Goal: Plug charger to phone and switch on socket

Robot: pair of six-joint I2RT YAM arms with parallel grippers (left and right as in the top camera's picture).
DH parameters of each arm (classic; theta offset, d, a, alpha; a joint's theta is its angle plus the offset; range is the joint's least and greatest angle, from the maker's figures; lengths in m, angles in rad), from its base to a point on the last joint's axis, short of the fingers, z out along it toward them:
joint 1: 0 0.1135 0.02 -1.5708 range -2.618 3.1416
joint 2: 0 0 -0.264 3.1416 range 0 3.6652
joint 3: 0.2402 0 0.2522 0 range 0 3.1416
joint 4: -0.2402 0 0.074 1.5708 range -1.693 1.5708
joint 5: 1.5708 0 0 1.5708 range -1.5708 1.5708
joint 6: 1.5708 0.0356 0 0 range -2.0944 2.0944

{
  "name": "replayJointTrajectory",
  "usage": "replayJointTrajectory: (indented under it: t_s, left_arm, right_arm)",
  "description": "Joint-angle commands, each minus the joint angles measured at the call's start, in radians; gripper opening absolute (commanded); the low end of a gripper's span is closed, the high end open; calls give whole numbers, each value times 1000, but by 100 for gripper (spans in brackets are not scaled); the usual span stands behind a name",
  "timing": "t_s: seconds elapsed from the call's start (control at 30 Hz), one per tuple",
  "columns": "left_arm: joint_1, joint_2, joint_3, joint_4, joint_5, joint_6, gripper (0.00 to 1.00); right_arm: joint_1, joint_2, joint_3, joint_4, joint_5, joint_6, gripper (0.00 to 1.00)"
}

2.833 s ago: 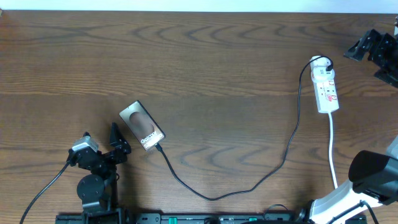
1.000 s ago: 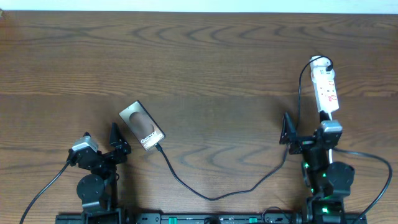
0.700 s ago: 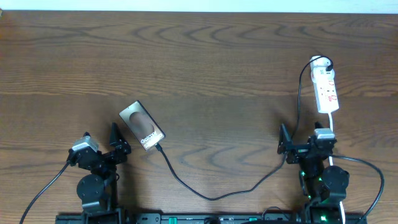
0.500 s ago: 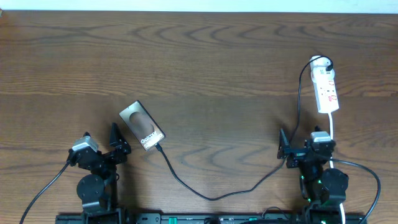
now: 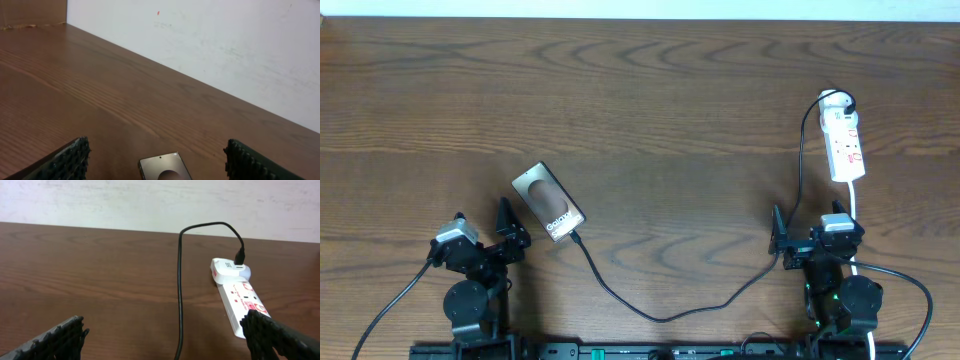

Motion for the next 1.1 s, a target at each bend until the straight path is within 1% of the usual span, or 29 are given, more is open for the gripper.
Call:
replayJointTrajectory:
  t_s: [0.0, 0.1, 1.07]
  left_arm:
    - [4, -5, -14, -45, -10, 14, 85]
    - [4, -5, -14, -45, -10, 14, 85]
    - [4, -5, -14, -45, -10, 14, 84]
  right_arm:
    - [14, -35, -1, -5, 11, -13, 99]
    - [14, -78, -1, 1, 11, -13, 99]
    - [13, -76, -1, -5, 11, -13, 99]
